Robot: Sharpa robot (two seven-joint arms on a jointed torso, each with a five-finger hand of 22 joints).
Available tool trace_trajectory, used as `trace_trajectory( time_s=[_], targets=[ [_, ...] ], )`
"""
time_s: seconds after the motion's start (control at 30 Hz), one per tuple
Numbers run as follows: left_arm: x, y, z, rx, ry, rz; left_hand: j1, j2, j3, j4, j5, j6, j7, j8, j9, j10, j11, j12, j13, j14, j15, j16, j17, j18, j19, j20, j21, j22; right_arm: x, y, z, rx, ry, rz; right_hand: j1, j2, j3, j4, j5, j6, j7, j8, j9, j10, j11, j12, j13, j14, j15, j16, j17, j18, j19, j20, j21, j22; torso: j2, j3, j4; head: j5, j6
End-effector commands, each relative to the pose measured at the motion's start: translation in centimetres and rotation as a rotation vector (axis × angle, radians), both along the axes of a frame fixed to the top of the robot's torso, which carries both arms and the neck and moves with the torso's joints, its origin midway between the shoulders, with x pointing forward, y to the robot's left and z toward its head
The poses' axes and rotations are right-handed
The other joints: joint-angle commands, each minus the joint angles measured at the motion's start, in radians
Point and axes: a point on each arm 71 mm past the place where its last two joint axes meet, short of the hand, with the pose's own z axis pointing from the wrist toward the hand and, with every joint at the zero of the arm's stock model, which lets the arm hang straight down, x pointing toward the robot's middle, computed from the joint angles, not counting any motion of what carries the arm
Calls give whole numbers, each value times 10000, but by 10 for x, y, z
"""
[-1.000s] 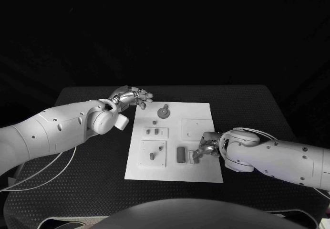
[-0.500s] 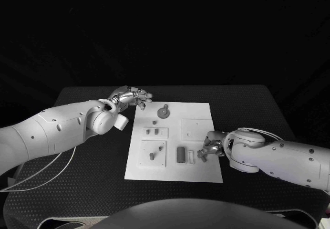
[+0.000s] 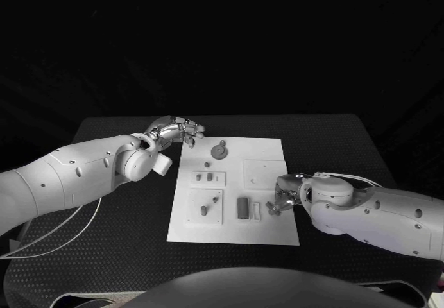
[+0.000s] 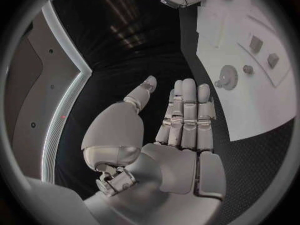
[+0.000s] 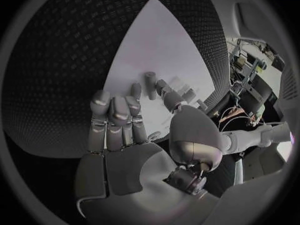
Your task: Assemble the parts on the task board
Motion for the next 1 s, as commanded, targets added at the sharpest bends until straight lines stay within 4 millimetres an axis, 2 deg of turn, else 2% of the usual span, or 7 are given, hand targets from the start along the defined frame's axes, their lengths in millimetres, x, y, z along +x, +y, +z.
trace_trajectory(
  time_s=[0.03, 0.47, 0.7, 0.77, 0.83, 1.0],
  targets=[
    [0, -3, 1, -65, -46, -176, -57, 6, 40, 42, -54, 47, -15, 65, 16, -40, 53, 50, -6, -23, 21, -38, 10, 151, 20, -32, -61, 17, -1, -8, -7, -1637, -245, 521, 6, -84, 19, 50, -57, -257, 194, -195, -2094, -84, 28, -43, -9, -47, 45, -39, -14, 136, -24, 52, -47, -16, 1, -1, 5, -12, 1],
    [0, -2, 1, -57, -55, -172, -62, 7, 40, 44, -55, 48, -15, 67, 16, -40, 53, 53, -6, -23, 21, -39, 12, 151, 21, -32, -65, 22, -5, -6, -12, -1857, 36, 719, 226, 42, 217, 43, -58, -292, 215, -205, -2092, -113, 51, -69, -19, -57, 73, -65, -23, 136, -51, 62, -64, -33, 4, -3, 5, -81, 1],
    [-1, -3, 1, -61, -55, -183, -64, 10, 40, 46, -55, 49, -16, 68, 17, -40, 52, 54, -6, -22, 21, -39, 13, 151, 22, -32, -67, 24, -10, -2, -18, -1684, 467, 702, 694, 254, 1007, 172, -58, -273, 223, -202, -2098, -83, 63, -81, -42, -44, 91, -80, -27, 134, -59, 103, -59, -46, 3, -3, 13, -118, 1],
    [-1, -2, 1, -55, -54, -172, -65, 11, 41, 47, -54, 49, -16, 69, 17, -40, 52, 54, -6, -22, 21, -39, 14, 151, 23, -32, -67, 25, -11, -1, -20, -1539, 701, 675, 954, 412, 1519, 220, -39, -272, 232, -216, -2118, -75, 67, -92, -57, -40, 101, -91, -31, 132, -81, 125, -62, -48, 1, -2, 16, -104, 1],
    [0, -2, 1, -53, -53, -169, -65, 12, 41, 47, -54, 49, -16, 69, 17, -40, 52, 55, -6, -22, 21, -39, 14, 151, 23, -33, -68, 26, -13, 1, -21, -1324, 976, 706, 975, 668, 2021, 296, 373, -264, 268, -256, -2181, -64, 105, -97, -70, -22, 148, -107, -39, 118, -110, 205, -37, -28, 1, -3, 14, -101, 1],
    [0, -3, 1, -53, -53, -174, -64, 13, 42, 46, -54, 47, -16, 68, 17, -42, 52, 55, -7, -22, 20, -39, 15, 152, 24, -33, -69, 27, -15, 4, -21, -940, 1268, 738, 897, 1076, 2648, 204, 1086, -322, 325, -332, -2283, -52, 165, -64, -68, 5, 219, -115, -39, 136, -142, 311, 39, 20, 4, -4, 15, -88, 1]
  ],
)
